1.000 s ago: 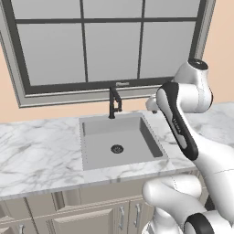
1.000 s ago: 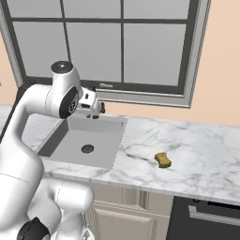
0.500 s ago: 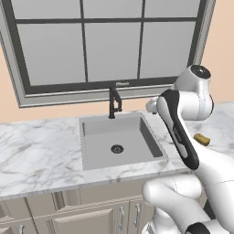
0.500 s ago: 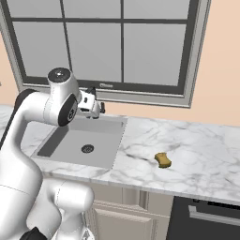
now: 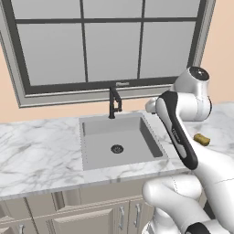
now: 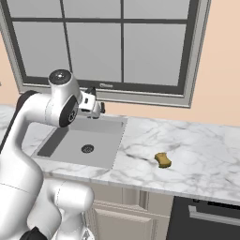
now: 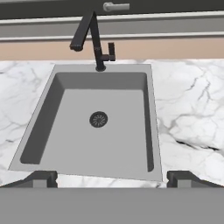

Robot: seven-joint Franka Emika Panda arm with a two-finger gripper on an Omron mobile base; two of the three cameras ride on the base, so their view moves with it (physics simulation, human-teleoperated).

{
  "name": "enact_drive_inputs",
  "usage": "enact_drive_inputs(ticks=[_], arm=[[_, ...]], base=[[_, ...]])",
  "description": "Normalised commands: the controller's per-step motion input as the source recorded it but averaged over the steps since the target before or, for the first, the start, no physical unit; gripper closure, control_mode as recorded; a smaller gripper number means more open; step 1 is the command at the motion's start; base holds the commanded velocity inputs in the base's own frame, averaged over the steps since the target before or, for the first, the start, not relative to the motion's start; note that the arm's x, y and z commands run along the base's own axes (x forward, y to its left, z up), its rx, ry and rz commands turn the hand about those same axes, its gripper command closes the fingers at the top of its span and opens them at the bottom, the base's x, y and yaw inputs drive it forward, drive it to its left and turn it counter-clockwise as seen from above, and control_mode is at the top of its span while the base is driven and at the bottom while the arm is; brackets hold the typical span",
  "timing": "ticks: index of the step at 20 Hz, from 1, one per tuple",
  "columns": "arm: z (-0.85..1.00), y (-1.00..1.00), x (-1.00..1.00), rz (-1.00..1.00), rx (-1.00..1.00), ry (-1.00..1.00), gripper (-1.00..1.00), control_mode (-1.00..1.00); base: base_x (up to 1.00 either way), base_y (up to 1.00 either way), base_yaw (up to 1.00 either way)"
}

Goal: Soak the sponge with water for a few seconds and then drop it inside the sink.

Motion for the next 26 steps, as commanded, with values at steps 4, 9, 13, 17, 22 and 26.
enact_drive_inputs(ticks=[4, 9, 13, 17, 22, 26], arm=[[-0.01, 0.00, 0.06, 0.00, 0.00, 0.00, -1.00, -1.00], [0.00, 0.00, 0.05, 0.00, 0.00, 0.00, -1.00, -1.00], [-0.03, 0.00, 0.13, 0.01, 0.00, 0.00, -1.00, -1.00], [-0.07, 0.00, 0.14, 0.00, 0.00, 0.00, -1.00, -1.00], [-0.11, -0.02, 0.09, 0.01, 0.00, 0.00, -1.00, -1.00], [-0.07, -0.05, 0.01, 0.06, 0.00, -0.01, -1.00, -1.00]], base=[[0.00, 0.00, 0.00], [0.00, 0.00, 0.00], [0.00, 0.00, 0.00], [0.00, 0.00, 0.00], [0.00, 0.00, 0.00], [0.00, 0.00, 0.00]])
